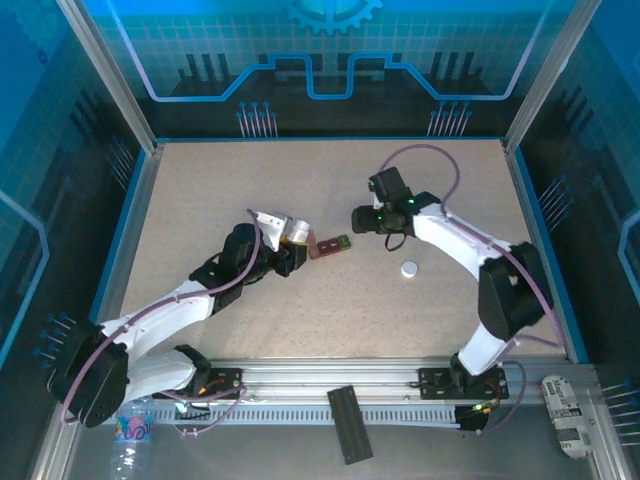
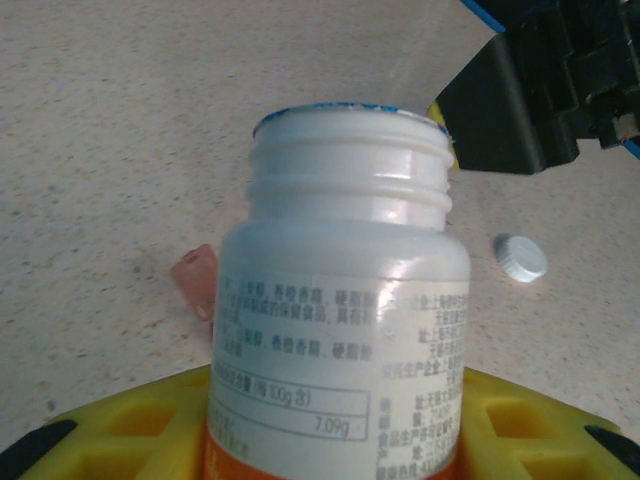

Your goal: Sort the pills into containers

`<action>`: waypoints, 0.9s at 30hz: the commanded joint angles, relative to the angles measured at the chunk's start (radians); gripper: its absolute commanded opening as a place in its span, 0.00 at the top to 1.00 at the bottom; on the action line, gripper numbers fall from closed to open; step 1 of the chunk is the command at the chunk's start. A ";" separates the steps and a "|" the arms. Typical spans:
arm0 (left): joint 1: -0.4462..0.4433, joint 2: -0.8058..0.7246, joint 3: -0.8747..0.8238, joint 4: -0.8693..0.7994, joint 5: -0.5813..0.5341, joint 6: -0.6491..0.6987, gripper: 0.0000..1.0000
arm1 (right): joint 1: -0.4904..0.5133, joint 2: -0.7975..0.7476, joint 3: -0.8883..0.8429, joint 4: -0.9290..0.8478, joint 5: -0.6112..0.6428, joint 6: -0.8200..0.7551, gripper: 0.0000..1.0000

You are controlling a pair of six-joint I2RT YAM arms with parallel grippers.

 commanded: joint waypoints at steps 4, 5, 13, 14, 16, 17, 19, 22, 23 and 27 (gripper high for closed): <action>0.041 0.021 -0.004 -0.005 -0.023 -0.033 1.00 | 0.062 0.200 0.188 -0.095 0.026 -0.066 0.27; 0.045 0.027 -0.004 -0.002 -0.023 -0.036 1.00 | 0.068 0.229 0.212 -0.101 0.028 -0.069 0.27; 0.056 0.071 0.011 0.027 -0.005 -0.049 1.00 | 0.102 0.372 0.315 -0.131 0.050 -0.084 0.28; 0.056 0.076 0.015 0.029 -0.002 -0.051 1.00 | 0.106 0.383 0.318 -0.131 0.052 -0.084 0.28; 0.057 0.086 0.020 0.033 0.003 -0.055 1.00 | 0.110 0.396 0.322 -0.132 0.056 -0.086 0.29; 0.057 0.091 0.022 0.035 0.005 -0.055 1.00 | 0.112 0.401 0.321 -0.132 0.056 -0.088 0.29; 0.057 0.098 0.027 0.034 0.007 -0.056 1.00 | 0.115 0.403 0.312 -0.131 0.062 -0.091 0.29; 0.056 0.103 0.032 0.036 0.012 -0.057 1.00 | 0.115 0.393 0.283 -0.121 0.064 -0.091 0.30; 0.057 0.105 0.033 0.037 0.012 -0.057 1.00 | 0.114 0.388 0.271 -0.117 0.066 -0.092 0.30; 0.057 0.109 0.038 0.037 0.017 -0.062 1.00 | 0.115 0.366 0.229 -0.102 0.072 -0.092 0.31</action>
